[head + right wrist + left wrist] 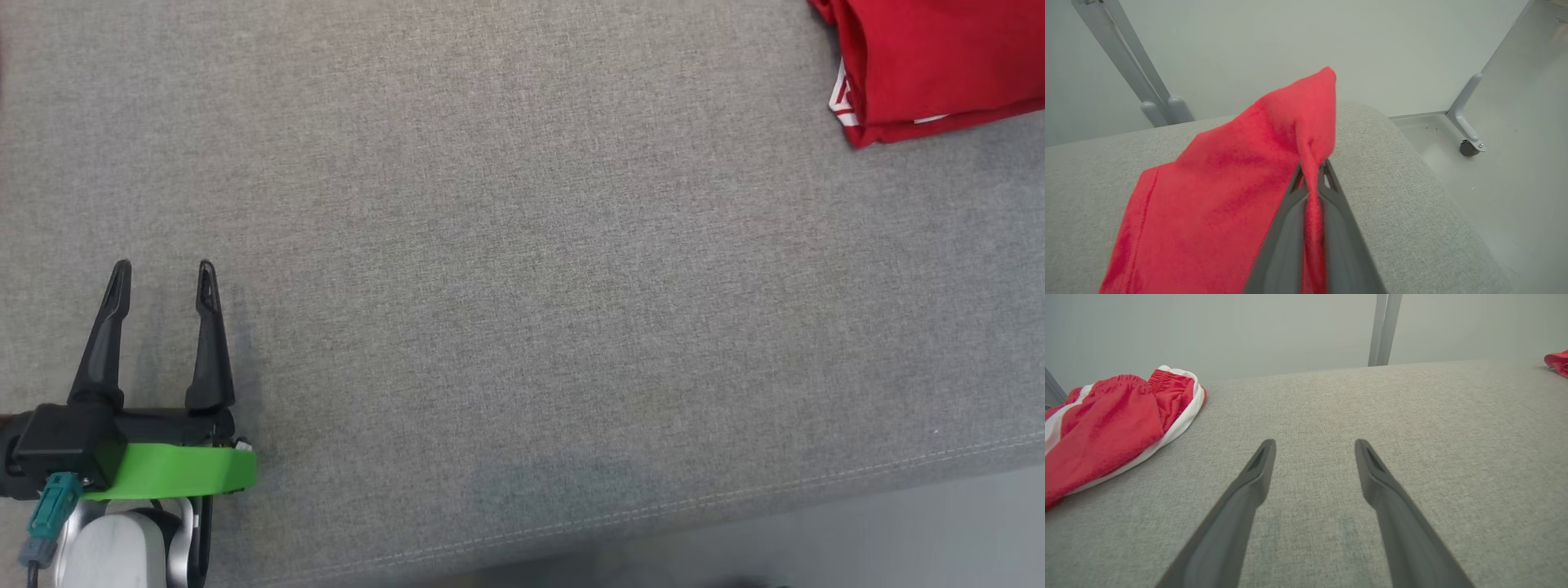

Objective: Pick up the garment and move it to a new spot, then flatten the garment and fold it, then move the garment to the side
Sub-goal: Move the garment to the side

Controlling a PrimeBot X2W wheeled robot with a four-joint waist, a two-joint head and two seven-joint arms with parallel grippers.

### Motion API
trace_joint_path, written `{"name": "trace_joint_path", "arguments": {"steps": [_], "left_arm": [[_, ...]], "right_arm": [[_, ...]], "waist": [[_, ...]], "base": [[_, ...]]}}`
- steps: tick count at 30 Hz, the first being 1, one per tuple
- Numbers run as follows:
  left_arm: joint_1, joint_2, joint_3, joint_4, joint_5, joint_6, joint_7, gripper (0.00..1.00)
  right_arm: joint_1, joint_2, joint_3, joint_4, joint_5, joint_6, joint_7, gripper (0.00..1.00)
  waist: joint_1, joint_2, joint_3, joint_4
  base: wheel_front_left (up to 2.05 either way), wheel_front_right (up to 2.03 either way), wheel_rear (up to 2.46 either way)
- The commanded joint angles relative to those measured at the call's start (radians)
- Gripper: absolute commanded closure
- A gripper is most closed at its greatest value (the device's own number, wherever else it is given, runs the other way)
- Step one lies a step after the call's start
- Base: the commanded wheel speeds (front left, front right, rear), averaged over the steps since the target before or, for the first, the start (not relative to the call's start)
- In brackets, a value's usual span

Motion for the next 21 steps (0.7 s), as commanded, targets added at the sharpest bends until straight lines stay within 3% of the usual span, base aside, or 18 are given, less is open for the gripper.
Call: {"name": "trace_joint_path", "arguments": {"steps": [1,20,21], "left_arm": [[-0.017,0.008,0.002,-0.005,0.009,-0.002,0.001,0.00],[-0.016,0.017,0.009,-0.032,0.004,-0.003,0.001,0.00],[-0.016,0.016,0.009,-0.033,0.005,-0.003,0.001,0.00]], "right_arm": [[-0.014,-0.009,0.004,0.014,-0.010,0.000,-0.007,1.00],[-0.144,-0.040,0.065,0.151,-0.092,0.000,-0.077,1.00],[-0.149,-0.041,0.066,0.157,-0.094,0.000,-0.081,0.84]], "waist": [[-0.0001,0.0000,0.018,-0.010],[-0.0001,0.0000,0.061,0.022],[-0.0001,0.0000,0.062,0.024]], "base": [[0.00,0.00,0.00],[0.00,0.00,0.00],[0.00,0.00,0.00]]}}
